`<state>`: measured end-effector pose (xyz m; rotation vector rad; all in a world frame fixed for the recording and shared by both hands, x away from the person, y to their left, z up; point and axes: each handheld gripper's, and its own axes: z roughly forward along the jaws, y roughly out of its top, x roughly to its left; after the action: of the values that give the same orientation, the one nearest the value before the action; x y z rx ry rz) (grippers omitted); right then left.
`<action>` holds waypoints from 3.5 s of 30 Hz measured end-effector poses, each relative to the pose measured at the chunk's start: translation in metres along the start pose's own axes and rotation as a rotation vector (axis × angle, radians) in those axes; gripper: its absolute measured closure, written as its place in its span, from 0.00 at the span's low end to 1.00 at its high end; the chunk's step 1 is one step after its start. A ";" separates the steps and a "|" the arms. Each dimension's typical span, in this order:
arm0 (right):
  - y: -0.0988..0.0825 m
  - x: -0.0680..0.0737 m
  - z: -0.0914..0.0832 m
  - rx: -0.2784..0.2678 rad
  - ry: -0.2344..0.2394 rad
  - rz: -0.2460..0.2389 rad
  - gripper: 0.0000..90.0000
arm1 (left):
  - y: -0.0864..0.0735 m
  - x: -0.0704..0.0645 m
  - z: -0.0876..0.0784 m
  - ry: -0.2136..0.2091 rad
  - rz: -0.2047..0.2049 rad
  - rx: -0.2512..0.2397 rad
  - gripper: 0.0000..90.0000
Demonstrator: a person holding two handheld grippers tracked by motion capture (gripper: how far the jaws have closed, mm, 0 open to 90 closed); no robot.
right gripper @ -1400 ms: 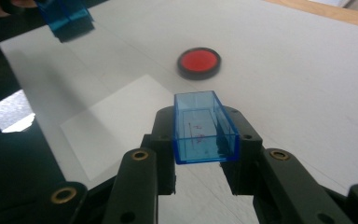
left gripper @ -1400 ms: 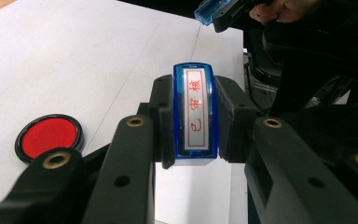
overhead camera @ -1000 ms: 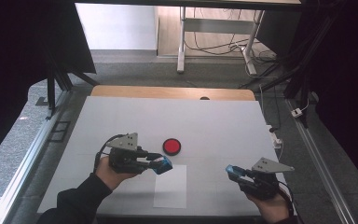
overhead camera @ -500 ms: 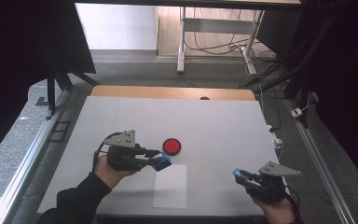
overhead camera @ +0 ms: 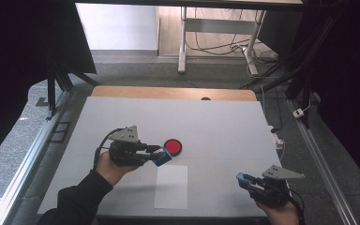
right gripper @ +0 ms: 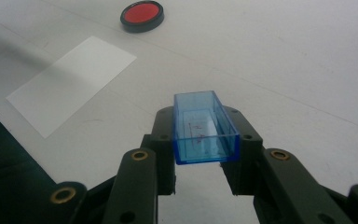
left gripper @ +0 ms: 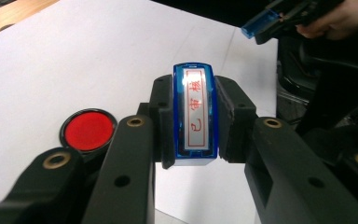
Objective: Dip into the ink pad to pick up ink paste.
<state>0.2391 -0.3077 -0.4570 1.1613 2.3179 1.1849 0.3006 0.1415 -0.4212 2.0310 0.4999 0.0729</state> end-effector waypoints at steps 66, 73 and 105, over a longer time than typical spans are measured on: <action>-0.005 0.000 -0.008 0.003 0.015 0.002 0.76 | 0.014 0.074 0.091 0.166 -0.097 0.198 0.78; -0.005 0.000 -0.008 0.004 0.015 0.004 0.75 | 0.011 0.079 0.102 0.176 -0.113 0.245 0.78; -0.006 0.000 -0.008 0.011 0.020 0.005 0.75 | 0.014 0.065 0.121 0.295 -0.053 0.354 0.79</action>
<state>0.2317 -0.3137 -0.4566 1.1651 2.3402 1.1931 0.3956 0.0598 -0.4802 2.3652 0.7964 0.2709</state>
